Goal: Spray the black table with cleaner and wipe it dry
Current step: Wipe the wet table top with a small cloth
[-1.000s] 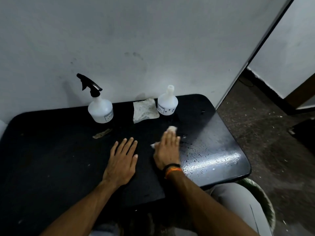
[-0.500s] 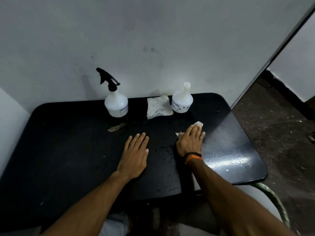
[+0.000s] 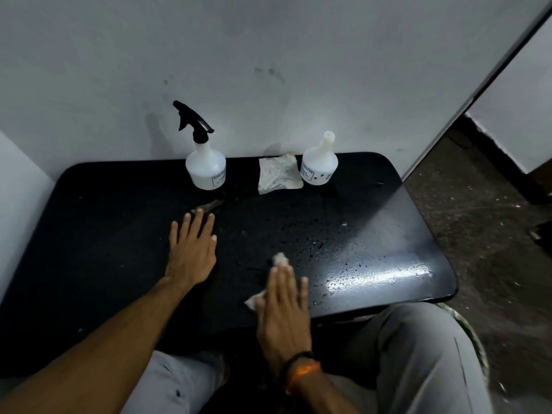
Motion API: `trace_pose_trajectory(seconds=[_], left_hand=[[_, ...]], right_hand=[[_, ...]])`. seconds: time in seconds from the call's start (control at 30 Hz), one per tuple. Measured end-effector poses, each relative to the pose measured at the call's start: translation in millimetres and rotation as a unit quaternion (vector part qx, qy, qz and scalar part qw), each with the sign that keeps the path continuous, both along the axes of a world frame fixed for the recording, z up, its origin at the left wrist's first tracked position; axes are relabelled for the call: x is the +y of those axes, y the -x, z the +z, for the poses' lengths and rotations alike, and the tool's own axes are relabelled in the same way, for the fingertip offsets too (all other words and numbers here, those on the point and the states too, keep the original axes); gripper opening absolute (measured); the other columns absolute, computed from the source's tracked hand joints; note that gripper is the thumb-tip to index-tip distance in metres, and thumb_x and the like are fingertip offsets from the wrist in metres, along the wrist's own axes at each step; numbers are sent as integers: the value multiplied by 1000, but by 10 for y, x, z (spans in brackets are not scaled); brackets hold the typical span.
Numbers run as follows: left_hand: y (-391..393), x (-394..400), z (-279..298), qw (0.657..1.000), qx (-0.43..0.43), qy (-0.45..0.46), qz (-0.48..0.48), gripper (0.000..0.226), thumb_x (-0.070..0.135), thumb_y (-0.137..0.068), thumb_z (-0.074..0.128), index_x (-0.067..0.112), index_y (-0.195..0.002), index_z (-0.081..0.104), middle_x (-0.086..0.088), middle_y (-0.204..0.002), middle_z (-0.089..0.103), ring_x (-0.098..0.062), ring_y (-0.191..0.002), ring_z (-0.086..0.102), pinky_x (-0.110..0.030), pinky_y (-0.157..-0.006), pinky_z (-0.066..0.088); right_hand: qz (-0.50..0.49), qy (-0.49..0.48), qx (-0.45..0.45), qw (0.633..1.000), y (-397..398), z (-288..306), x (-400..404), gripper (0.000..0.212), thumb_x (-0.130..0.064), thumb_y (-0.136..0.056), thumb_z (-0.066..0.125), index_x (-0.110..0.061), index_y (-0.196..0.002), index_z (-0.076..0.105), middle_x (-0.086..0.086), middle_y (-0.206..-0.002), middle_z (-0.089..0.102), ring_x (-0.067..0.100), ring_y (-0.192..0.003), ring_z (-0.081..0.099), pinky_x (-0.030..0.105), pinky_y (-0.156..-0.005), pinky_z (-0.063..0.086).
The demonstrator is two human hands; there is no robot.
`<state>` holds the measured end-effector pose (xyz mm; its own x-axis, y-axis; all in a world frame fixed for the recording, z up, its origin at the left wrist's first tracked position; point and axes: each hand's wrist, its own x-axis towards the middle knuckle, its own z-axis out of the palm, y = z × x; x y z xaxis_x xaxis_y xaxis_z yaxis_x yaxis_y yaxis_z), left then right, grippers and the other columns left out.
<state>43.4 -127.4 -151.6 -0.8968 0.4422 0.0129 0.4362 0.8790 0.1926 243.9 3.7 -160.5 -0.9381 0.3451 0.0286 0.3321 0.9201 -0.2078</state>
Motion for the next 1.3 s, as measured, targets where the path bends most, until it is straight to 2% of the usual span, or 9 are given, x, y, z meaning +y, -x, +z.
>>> trace_pose_trajectory(seconds=[0.13, 0.2, 0.37, 0.53, 0.7, 0.87, 1.07, 1.2, 1.3], left_hand=[[28, -27, 28, 999, -34, 11, -3, 55, 35, -107, 25, 20, -159, 14, -4, -167, 6, -26, -154, 3, -47, -124, -3], [35, -17, 46, 999, -43, 15, -1, 56, 35, -107, 23, 21, -159, 12, -4, -168, 3, -26, -154, 1, -48, -124, -4], [22, 52, 65, 998, -59, 13, 20, 56, 33, -106, 26, 21, -159, 13, -4, -168, 2, -28, -154, 0, -50, -124, -4], [21, 56, 64, 998, -58, 13, 22, 55, 32, -106, 28, 21, -159, 14, -4, -168, 4, -27, -154, 1, -49, -124, -3], [31, 34, 73, 998, -65, -1, 21, 55, 32, -107, 27, 21, -159, 14, -4, -168, 3, -26, -154, -1, -49, -124, -5], [45, -9, 117, 996, -78, -23, 23, 55, 31, -106, 31, 24, -159, 16, -1, -168, 3, -23, -154, -1, -45, -124, -7], [102, -1, 112, 993, -84, -77, 41, 51, 22, -105, 34, 25, -155, 29, 1, -167, 13, -20, -154, 5, -43, -125, -3], [111, -12, 103, 991, -82, -93, 42, 52, 16, -103, 36, 27, -154, 31, 3, -166, 14, -18, -154, 6, -42, -125, -2], [112, -29, 108, 992, -79, -95, 38, 55, 12, -102, 37, 27, -155, 30, 3, -166, 14, -17, -154, 5, -41, -125, -3]], right_hand=[[-213, 7, -20, 977, -149, 2, 750, 71, -42, -99, 23, 3, -153, 27, 19, -164, 18, 32, -153, 16, 56, -122, 11], [-260, 28, -22, 965, 26, 49, 851, 76, -45, -97, 17, 7, -153, 23, 25, -162, 17, 37, -152, 16, 58, -121, 13], [-91, 21, -14, 996, 419, 23, 31, 71, -37, -95, 29, 8, -150, 30, 30, -160, 21, 42, -151, 15, 58, -119, 8], [54, 6, -2, 998, -7, 29, -453, 65, -34, -98, 36, 4, -152, 30, 22, -163, 18, 34, -153, 13, 55, -118, 9], [-103, 7, -26, 994, -215, -7, 384, 69, -43, -99, 27, 0, -153, 30, 17, -163, 21, 31, -153, 17, 56, -121, 14], [-196, 27, -67, 978, 420, 90, 992, 78, -48, -98, 12, 5, -154, 18, 26, -163, 12, 38, -153, 9, 56, -123, 8], [-49, 26, -63, 996, 1266, 65, 240, 70, -40, -104, 25, 7, -154, 15, 32, -161, 8, 43, -152, 3, 56, -123, 1], [98, 25, -25, 995, 886, 40, -513, 67, -35, -100, 27, 8, -151, 25, 30, -160, 15, 42, -152, 10, 58, -122, 11], [188, 28, -30, 981, 382, 58, -555, 64, -33, -101, 27, 1, -155, 19, 19, -165, 9, 32, -154, 1, 54, -122, 5]])
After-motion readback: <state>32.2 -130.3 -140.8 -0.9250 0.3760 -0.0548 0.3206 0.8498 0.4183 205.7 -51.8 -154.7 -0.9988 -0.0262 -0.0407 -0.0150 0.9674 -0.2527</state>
